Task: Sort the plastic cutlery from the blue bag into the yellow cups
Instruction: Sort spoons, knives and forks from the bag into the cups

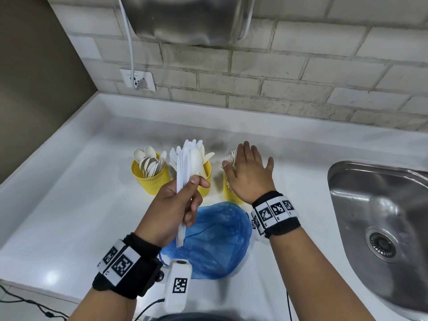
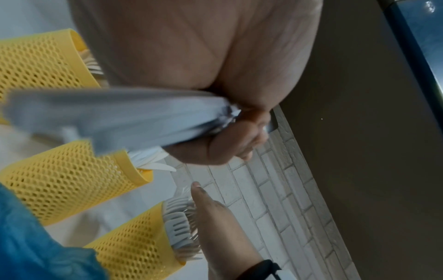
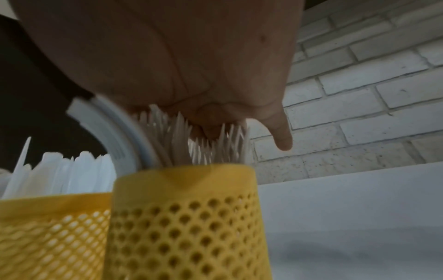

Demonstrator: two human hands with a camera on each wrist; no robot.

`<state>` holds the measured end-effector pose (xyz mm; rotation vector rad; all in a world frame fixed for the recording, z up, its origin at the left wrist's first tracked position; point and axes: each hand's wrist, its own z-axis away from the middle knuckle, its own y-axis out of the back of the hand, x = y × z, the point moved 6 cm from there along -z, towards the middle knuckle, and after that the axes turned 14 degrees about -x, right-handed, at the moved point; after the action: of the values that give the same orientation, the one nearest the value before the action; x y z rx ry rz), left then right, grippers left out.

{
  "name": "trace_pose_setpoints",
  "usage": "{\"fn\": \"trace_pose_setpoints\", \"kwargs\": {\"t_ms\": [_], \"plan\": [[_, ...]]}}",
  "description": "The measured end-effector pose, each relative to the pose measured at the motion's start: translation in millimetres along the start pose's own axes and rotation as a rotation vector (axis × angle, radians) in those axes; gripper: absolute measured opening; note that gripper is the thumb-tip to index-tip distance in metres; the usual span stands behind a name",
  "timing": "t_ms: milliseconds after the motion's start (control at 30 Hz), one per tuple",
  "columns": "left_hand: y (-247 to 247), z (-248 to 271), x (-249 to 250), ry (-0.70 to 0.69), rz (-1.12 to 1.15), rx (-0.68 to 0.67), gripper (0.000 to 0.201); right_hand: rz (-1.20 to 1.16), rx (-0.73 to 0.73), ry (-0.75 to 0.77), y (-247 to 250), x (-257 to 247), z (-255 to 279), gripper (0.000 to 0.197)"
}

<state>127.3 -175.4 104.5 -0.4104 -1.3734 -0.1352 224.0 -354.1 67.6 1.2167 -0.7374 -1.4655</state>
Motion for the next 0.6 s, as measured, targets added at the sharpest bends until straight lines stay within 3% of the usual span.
{"fn": "trace_pose_setpoints", "kwargs": {"t_ms": [100, 167, 267, 333, 433, 600], "plan": [[-3.5, 0.8, 5.7, -0.036, 0.038, -0.036, 0.033, -0.118, 0.000, 0.032, 13.3, -4.5, 8.5, 0.071], [-3.9, 1.6, 9.1, -0.050, 0.045, -0.051, 0.034, -0.227, 0.154, 0.100, 27.5, -11.0, 21.7, 0.067], [-4.8, 3.5, 11.0, -0.045, 0.035, -0.070, 0.035, -0.658, 0.378, 0.329, 49.4, -24.8, 50.7, 0.055], [-7.7, 4.2, 11.7, -0.043, 0.008, -0.090, 0.036, -0.890, 0.328, 0.473, 57.7, -38.8, 66.3, 0.039], [-14.9, 6.2, 13.6, -0.041, -0.048, -0.131, 0.037, -0.921, 0.172, 0.579, 56.8, -59.9, 78.5, 0.019], [-19.0, 12.9, 17.0, -0.024, -0.064, -0.161, 0.039, -0.926, 0.138, 0.542, 46.0, -66.2, 78.0, 0.022]]}}
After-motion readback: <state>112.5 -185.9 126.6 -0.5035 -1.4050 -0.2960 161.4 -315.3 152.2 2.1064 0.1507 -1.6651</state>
